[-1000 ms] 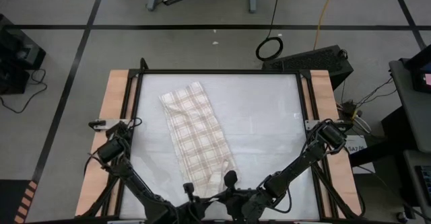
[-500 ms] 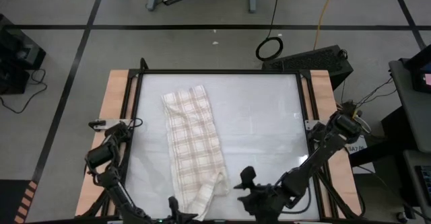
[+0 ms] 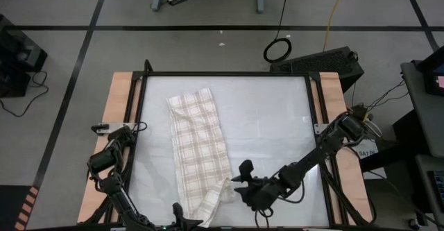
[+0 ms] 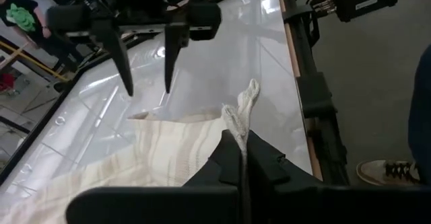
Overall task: Roll towel
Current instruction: Roll the white-brown patterned towel
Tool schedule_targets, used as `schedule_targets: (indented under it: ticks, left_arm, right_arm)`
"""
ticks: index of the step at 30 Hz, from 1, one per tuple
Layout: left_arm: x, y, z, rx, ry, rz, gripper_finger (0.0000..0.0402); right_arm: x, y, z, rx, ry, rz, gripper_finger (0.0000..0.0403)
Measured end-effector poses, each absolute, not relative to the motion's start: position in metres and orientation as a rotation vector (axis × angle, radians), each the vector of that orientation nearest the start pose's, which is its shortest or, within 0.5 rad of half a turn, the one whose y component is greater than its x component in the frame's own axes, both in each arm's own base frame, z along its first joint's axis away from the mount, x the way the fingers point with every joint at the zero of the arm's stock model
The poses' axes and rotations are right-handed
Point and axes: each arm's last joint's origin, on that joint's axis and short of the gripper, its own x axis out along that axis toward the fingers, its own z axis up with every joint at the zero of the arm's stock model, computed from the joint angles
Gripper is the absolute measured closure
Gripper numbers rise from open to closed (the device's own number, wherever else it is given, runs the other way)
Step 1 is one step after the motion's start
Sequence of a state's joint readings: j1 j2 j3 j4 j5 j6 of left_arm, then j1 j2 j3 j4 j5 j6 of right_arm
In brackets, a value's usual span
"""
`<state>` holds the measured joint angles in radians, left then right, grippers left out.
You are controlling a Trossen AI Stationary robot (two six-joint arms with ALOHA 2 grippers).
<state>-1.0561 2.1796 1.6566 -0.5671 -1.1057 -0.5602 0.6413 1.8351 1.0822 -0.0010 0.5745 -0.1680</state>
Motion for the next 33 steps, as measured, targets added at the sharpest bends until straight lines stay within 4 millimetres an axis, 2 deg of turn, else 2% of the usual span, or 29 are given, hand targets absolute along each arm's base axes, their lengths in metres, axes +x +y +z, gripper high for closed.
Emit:
schedule_targets:
  ticks: [8,17,26,28,33]
  left_arm:
    - [0.244,-0.379,0.178,0.421,0.466,0.177,0.0401]
    - [0.245,-0.379,0.179,0.429,0.466,0.176,0.0401]
    - [0.245,-0.379,0.179,0.428,0.466,0.176,0.0401]
    - [0.245,-0.379,0.179,0.428,0.465,0.176,0.0401]
    - [0.245,-0.379,0.179,0.43,0.464,0.178,0.0401]
  right_arm:
    - [0.316,0.206,0.172,-0.742,0.612,0.232,0.0234]
    - [0.32,0.202,0.171,-0.855,0.601,0.317,0.0282]
    - [0.335,0.191,0.154,-0.942,0.612,0.326,0.0303]
    - [0.336,0.19,0.154,-0.943,0.604,0.299,0.0319]
    - [0.337,0.191,0.155,-0.916,0.593,0.288,0.0394]
